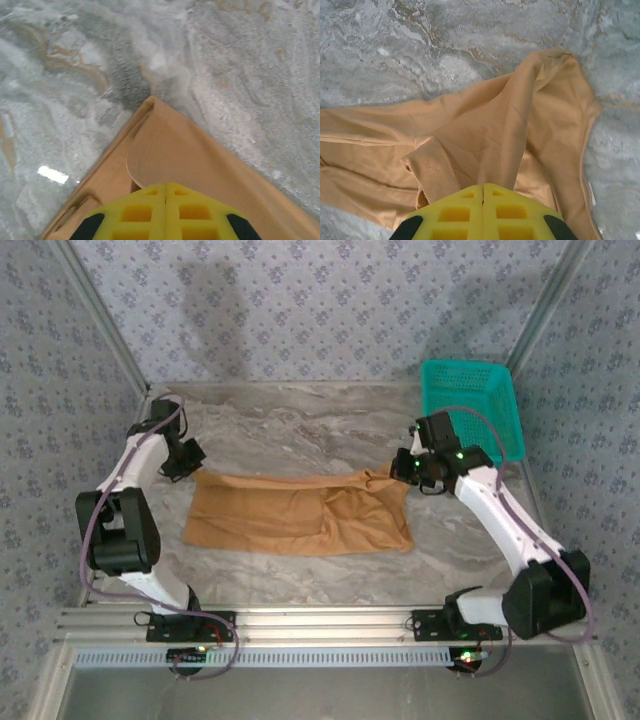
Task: Fold the inside-out t-shirt
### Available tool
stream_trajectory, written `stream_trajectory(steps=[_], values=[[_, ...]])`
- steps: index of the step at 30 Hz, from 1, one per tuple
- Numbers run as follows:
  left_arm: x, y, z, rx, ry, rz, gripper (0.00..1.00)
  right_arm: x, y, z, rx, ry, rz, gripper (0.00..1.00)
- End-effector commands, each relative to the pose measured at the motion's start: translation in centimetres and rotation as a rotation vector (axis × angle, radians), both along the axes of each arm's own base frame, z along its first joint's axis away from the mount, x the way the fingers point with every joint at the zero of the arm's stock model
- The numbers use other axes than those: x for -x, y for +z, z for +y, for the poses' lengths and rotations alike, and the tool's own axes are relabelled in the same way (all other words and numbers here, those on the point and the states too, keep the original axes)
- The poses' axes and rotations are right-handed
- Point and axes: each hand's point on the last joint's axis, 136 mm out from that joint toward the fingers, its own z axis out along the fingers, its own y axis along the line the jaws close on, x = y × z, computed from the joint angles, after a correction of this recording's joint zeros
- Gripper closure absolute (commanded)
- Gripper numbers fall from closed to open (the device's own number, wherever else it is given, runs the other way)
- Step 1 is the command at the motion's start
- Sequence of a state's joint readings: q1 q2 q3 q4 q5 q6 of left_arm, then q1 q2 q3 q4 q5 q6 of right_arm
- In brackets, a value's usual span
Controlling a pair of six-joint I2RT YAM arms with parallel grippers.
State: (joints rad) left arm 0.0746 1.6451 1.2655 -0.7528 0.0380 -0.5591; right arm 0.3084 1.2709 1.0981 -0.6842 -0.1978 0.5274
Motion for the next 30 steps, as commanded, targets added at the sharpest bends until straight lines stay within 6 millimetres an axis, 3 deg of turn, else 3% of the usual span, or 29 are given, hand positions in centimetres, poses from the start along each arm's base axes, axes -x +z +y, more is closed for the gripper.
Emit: stream_trajectory(steps=[1, 7, 11, 15, 16, 19, 23, 27, 30], values=[[0.5, 1.4, 0.9, 0.008, 0.027, -0.052, 1.00, 1.9, 0.1, -0.9, 0.001, -0.040, 0.002, 1.00], [2.7, 1.2, 0.8, 0.003, 0.027, -0.040, 1.00, 5.0, -2.3, -1.1, -0.030, -0.051, 0.066, 1.00], [4.7, -1.0, 0.3, 0.023, 0.043, -0.008, 1.00, 7.0, -5.8, -1.3, -0.047, -0.092, 0.117, 1.00], [6.7, -3.9, -0.1, 0.025, 0.065, 0.035, 0.94, 9.1, -10.1, -1.7, -0.051, -0.145, 0.175, 0.98], [7.2, -4.4, -0.1, 0.019, 0.070, 0.042, 0.90, 9.7, -11.2, -1.8, -0.052, -0.155, 0.194, 0.93], [7.9, -5.0, -0.1, 0.007, 0.073, 0.054, 0.78, 10.9, -12.6, -1.9, -0.048, -0.157, 0.227, 0.65], [6.8, -3.3, 0.1, -0.047, 0.045, 0.032, 0.76, 9.5, -10.6, -2.0, -0.022, -0.139, 0.163, 0.55], [4.8, -1.9, -1.3, -0.068, -0.001, -0.001, 0.76, 6.1, -8.6, -1.0, 0.011, -0.096, 0.110, 0.53], [3.5, -2.5, -2.9, -0.039, -0.029, 0.002, 0.76, 3.0, -9.0, -0.7, 0.068, -0.083, 0.118, 0.53]])
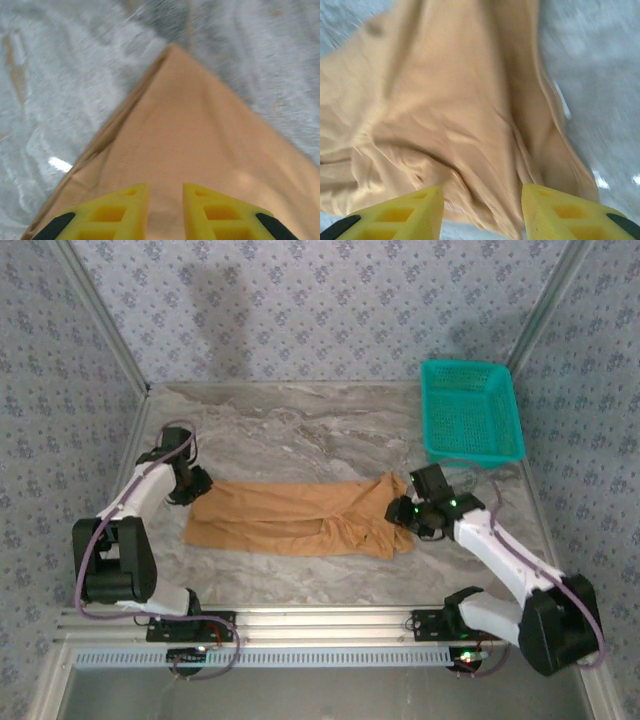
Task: Fold the inside-out t-shirt
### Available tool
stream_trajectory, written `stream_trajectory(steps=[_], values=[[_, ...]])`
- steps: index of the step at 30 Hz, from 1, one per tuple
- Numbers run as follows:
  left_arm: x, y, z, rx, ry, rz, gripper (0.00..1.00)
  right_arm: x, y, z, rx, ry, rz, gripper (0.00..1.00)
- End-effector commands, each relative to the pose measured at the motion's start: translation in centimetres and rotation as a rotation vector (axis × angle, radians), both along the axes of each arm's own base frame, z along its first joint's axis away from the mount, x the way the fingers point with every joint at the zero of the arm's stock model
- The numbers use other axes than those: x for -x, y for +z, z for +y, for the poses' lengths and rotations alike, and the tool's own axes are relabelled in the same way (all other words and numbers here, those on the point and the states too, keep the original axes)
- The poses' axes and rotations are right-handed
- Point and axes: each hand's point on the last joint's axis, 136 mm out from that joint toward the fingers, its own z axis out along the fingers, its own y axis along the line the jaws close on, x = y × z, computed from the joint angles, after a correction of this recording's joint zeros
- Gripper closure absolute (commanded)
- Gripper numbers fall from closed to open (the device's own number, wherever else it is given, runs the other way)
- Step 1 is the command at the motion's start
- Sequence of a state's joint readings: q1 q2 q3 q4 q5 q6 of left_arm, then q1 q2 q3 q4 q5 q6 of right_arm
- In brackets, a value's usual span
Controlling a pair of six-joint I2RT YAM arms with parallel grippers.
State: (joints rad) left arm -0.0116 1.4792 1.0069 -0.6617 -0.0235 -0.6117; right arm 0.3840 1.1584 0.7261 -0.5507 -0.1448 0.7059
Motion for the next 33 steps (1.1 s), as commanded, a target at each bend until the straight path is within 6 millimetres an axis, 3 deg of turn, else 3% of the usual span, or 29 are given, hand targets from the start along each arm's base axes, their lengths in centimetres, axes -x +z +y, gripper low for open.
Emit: stream_trajectory(steps=[1, 6, 10, 11, 14, 15, 20, 23, 25, 28, 33], values=[[-1.6, -0.4, -1.2, 0.012, -0.021, 0.004, 0.76, -3.9, -0.1, 0.0, 0.084, 0.047, -0.038, 0.53], [-3.1, -1.4, -1.9, 0.031, -0.038, 0.026, 0.76, -8.3, -3.2, -0.1, 0.151, 0.093, 0.052, 0.57], [-3.8, -1.6, -1.9, 0.034, -0.041, 0.031, 0.77, -10.0, -4.6, 0.9, 0.118, 0.117, 0.087, 0.60], [-3.9, -1.8, -1.8, 0.035, -0.040, 0.034, 0.76, -10.3, -4.7, 1.3, 0.109, 0.121, 0.086, 0.64], [-4.1, -2.6, -1.7, 0.039, -0.038, 0.049, 0.77, -11.5, -4.0, 1.5, 0.111, 0.121, 0.065, 0.96], [-4.1, -3.0, -1.6, 0.037, -0.035, 0.055, 0.77, -11.8, -3.4, 1.3, 0.121, 0.117, 0.060, 1.00], [-4.0, -4.9, -0.4, 0.028, -0.008, 0.092, 0.77, -13.7, 2.2, 0.6, 0.126, 0.095, -0.049, 1.00], [-4.0, -5.6, 0.3, 0.009, 0.005, 0.104, 0.77, -13.8, 3.9, 0.1, 0.116, 0.080, -0.077, 1.00], [-4.1, -5.9, 0.7, -0.008, 0.011, 0.108, 0.77, -14.1, 3.6, -0.1, 0.110, 0.073, -0.072, 1.00], [-4.0, -6.3, 1.5, -0.044, 0.017, 0.124, 0.77, -14.2, 1.3, -0.5, 0.104, 0.067, -0.009, 1.00], [-3.7, -6.2, 2.1, -0.056, 0.024, 0.125, 0.75, -14.4, -2.9, -0.5, 0.102, 0.073, 0.082, 0.81]])
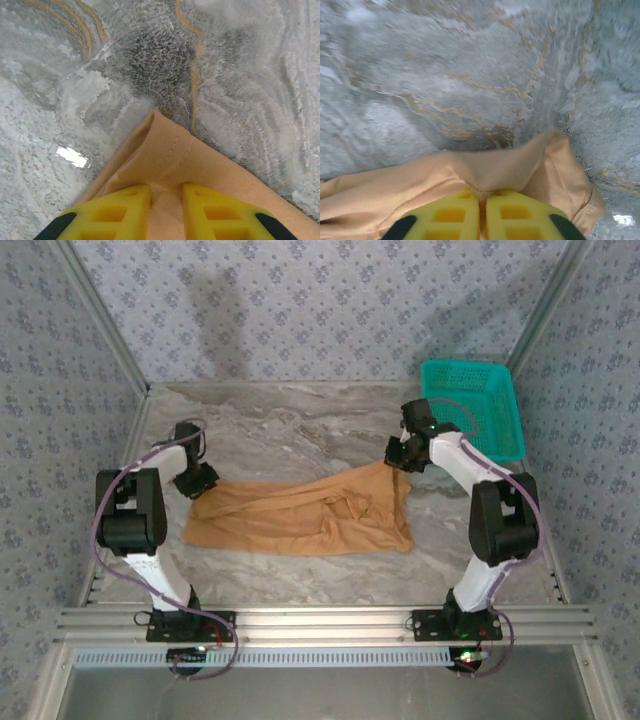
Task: Fold the inside-out t-shirt
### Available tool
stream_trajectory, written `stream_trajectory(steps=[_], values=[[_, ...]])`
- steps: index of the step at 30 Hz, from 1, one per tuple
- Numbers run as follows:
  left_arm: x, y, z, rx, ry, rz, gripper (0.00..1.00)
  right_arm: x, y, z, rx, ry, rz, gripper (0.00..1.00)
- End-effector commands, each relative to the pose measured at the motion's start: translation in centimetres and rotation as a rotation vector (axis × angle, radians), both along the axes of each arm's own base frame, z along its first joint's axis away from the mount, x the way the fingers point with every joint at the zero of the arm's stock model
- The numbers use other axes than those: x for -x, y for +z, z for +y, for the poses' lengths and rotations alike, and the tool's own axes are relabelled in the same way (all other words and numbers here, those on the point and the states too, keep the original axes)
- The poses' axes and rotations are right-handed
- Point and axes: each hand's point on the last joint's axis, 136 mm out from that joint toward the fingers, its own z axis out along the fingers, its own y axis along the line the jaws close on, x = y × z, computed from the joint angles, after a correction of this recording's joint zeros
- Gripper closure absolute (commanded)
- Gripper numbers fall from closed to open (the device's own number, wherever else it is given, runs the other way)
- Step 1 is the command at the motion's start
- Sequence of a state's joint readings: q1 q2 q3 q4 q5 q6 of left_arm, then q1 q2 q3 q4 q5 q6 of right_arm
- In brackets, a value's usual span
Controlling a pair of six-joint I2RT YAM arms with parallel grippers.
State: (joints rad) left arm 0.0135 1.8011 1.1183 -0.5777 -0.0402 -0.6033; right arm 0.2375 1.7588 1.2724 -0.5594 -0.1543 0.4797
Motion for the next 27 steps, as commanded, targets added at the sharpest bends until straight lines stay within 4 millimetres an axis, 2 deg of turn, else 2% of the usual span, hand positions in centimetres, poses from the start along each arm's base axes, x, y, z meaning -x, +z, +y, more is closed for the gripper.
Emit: stream_trajectory(steps=[1, 3, 5, 7, 9, 12, 15, 19, 27], values=[[0.0, 0.4, 1.0, -0.040, 0.002, -0.006, 0.75, 0.6, -3.1, -0.1, 0.012, 0.012, 0.097, 0.77], [0.2, 1.4, 1.1, -0.059, 0.002, -0.025, 0.75, 0.6, -2.9, -0.2, 0.020, 0.005, 0.097, 0.69], [0.6, 2.9, 1.3, -0.087, -0.007, -0.048, 0.75, 1.0, -1.8, 0.0, 0.018, 0.014, 0.070, 0.62], [1.2, 4.3, 1.2, -0.110, -0.018, -0.074, 0.75, 2.9, -0.6, 0.3, 0.046, 0.032, 0.067, 0.59], [2.0, 5.0, 0.4, -0.090, -0.036, -0.096, 0.74, 5.3, 0.0, 1.4, 0.067, 0.074, 0.053, 0.59], [3.2, 4.3, -0.6, -0.030, -0.039, -0.091, 0.74, 8.8, -0.3, 3.9, 0.082, 0.156, 0.052, 0.59], [3.7, 3.0, -1.0, 0.026, -0.022, -0.088, 0.72, 10.9, -1.3, 6.0, 0.125, 0.215, 0.062, 0.59], [4.1, 1.5, -0.6, 0.078, 0.017, -0.064, 0.71, 11.6, -3.4, 7.1, 0.213, 0.251, 0.093, 0.58], [4.7, 1.0, 0.9, 0.038, 0.049, -0.046, 0.66, 10.7, -5.2, 7.8, 0.321, 0.269, 0.100, 0.58]])
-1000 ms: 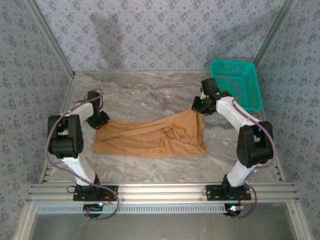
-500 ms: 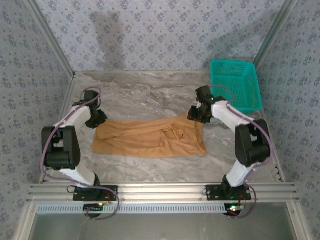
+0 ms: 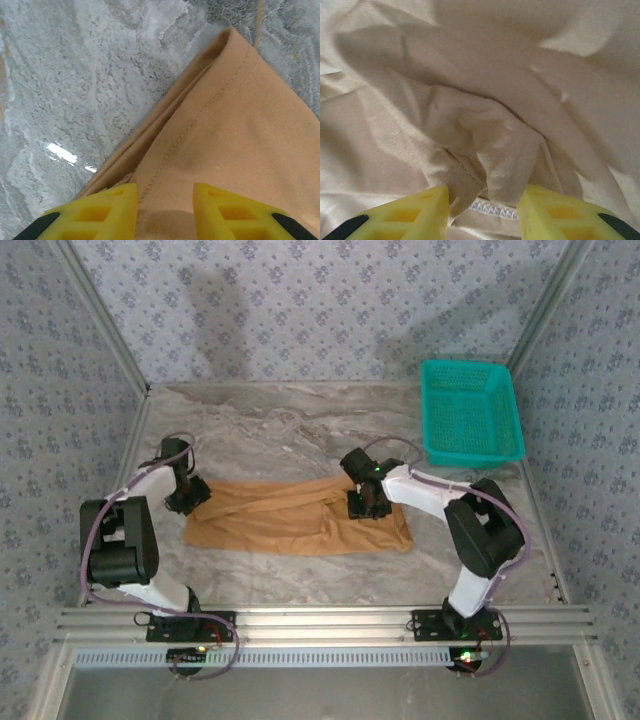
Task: Fold the inside-out t-shirt
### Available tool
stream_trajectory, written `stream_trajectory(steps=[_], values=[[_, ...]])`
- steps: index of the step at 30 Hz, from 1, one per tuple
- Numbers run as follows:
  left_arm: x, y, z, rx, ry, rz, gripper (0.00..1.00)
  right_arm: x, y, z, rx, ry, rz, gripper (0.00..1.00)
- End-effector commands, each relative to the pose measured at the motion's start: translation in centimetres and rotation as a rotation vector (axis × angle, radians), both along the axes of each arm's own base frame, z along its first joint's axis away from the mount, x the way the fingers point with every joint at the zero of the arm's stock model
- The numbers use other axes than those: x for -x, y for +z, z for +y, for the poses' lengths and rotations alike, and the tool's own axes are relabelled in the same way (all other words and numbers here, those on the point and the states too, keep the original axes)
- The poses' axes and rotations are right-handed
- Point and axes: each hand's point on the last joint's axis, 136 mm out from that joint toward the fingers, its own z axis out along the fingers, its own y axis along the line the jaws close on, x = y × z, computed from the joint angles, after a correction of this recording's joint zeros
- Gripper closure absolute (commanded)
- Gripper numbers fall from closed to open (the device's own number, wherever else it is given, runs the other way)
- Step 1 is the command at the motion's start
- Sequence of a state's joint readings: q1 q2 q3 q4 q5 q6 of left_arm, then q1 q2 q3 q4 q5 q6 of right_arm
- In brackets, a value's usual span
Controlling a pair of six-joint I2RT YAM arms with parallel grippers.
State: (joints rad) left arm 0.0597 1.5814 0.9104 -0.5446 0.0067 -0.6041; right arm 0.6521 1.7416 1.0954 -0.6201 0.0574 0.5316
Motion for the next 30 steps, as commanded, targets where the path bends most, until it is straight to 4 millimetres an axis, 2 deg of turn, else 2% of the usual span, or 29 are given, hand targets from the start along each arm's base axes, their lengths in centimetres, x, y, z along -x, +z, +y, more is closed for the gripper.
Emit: stream_trajectory(steps=[1, 2, 4, 6, 9, 13, 17, 20, 25, 30], values=[[0.0, -0.3, 0.3, -0.009, 0.014, 0.002, 0.66, -0.9, 0.3, -0.2, 0.067, -0.014, -0.031, 0.58], [0.0, -0.6, 0.3, -0.008, 0.016, 0.008, 0.66, -1.0, 0.1, -0.2, 0.081, -0.009, -0.032, 0.59], [-0.2, -1.0, 0.4, -0.011, 0.018, 0.017, 0.67, -1.0, 0.0, -0.3, 0.105, -0.004, -0.032, 0.66], [-0.4, -1.4, 0.6, -0.021, 0.021, 0.020, 0.71, -1.0, 0.3, -0.4, 0.118, -0.001, -0.041, 0.80], [-0.7, -1.6, 0.8, -0.034, 0.019, 0.032, 0.85, -0.6, 1.6, -0.6, 0.147, 0.013, -0.059, 0.99], [-1.1, -1.0, 0.8, -0.038, 0.018, 0.011, 0.93, 1.2, 4.2, -1.4, 0.201, 0.052, -0.085, 1.00], [-1.6, 0.1, 1.1, -0.056, 0.014, -0.006, 0.94, 2.9, 6.9, -1.6, 0.204, 0.083, -0.125, 1.00], [-2.1, 1.0, 1.2, -0.061, 0.011, -0.015, 0.93, 4.5, 7.8, -1.8, 0.189, 0.094, -0.128, 1.00], [-3.0, 2.5, 1.0, -0.057, 0.004, -0.042, 0.90, 6.5, 8.0, -1.8, 0.159, 0.124, -0.127, 1.00], [-3.6, 3.4, 0.8, -0.059, -0.014, -0.038, 0.87, 8.3, 6.2, -0.3, 0.086, 0.190, -0.070, 1.00]])
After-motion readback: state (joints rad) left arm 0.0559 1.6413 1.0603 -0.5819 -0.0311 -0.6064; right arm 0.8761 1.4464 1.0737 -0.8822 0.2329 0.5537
